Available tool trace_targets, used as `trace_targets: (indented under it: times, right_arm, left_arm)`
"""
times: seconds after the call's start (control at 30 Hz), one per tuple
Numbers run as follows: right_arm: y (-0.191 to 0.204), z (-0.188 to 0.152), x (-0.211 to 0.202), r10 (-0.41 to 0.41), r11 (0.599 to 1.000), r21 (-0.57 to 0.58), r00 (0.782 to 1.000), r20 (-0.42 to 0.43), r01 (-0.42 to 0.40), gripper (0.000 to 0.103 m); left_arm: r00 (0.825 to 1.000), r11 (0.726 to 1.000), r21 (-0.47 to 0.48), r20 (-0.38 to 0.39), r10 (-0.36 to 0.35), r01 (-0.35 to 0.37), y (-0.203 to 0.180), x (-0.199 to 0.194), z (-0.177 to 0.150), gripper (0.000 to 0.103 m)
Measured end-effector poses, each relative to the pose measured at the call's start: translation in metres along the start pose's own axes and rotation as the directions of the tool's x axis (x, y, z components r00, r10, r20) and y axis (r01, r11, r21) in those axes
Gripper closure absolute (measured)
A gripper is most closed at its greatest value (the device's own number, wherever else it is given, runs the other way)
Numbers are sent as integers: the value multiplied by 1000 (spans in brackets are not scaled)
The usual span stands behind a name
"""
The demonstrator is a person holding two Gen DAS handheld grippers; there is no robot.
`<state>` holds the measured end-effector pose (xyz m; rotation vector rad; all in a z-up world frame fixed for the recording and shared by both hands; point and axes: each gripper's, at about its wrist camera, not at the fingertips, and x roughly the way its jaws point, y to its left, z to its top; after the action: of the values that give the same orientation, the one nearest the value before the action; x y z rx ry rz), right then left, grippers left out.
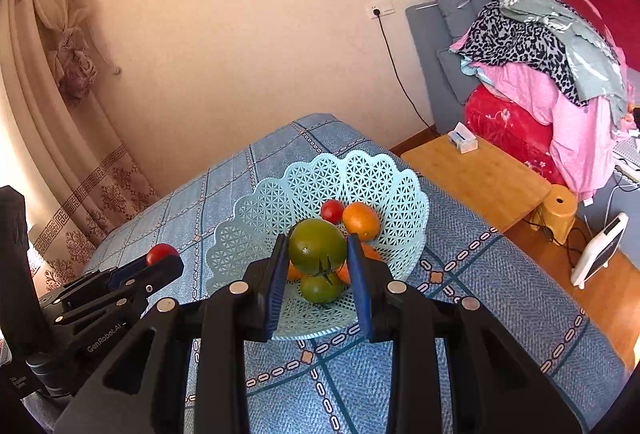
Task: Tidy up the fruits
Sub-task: 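Carry the green and red tomatoes over the blue basket with both tools, then open both tools to drop the tomatoes into the blue basket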
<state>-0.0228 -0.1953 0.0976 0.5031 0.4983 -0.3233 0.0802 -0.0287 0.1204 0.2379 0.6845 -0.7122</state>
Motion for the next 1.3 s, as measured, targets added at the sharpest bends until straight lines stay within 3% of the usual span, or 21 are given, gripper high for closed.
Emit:
trace_targets:
  times: [0.3,0.63,0.67,0.73,0.77,0.97,1.2,1.3]
  right_arm:
    - [-19,5,13,-17,999,27,1000,-7,17,74]
    - [-27,12,21,-32,999,37,999,0,32,74]
    - [-27,12,21,-32,999,37,999,0,32,74]
    - [-26,13,23,-33,999,36,999,0,33,73]
    - [-26,13,23,-34,999,36,999,0,34,73]
    - [-25,13,24,-42,998,38,999,7,42,72]
    - [-23,9,19,-50,998,45,999,12,50,72]
    - [-25,8,16,-62,996,59,998,16,61,70]
  left_arm:
    - [995,997,0,-59,-82,82,-22,32,0,76]
    - [986,989,-2,-73,-147,148,-32,49,1,75]
    - [986,989,-4,-74,-150,150,-32,50,0,71]
    - [987,989,-10,-70,-145,145,-30,51,0,39]
    - [988,990,-13,-57,-141,141,-28,50,0,35]
    - [993,994,-20,-37,-112,111,-18,46,1,31]
    - [1000,1000,-5,0,20,-20,-5,38,4,7]
    - [998,998,2,7,68,-68,-1,34,4,6]
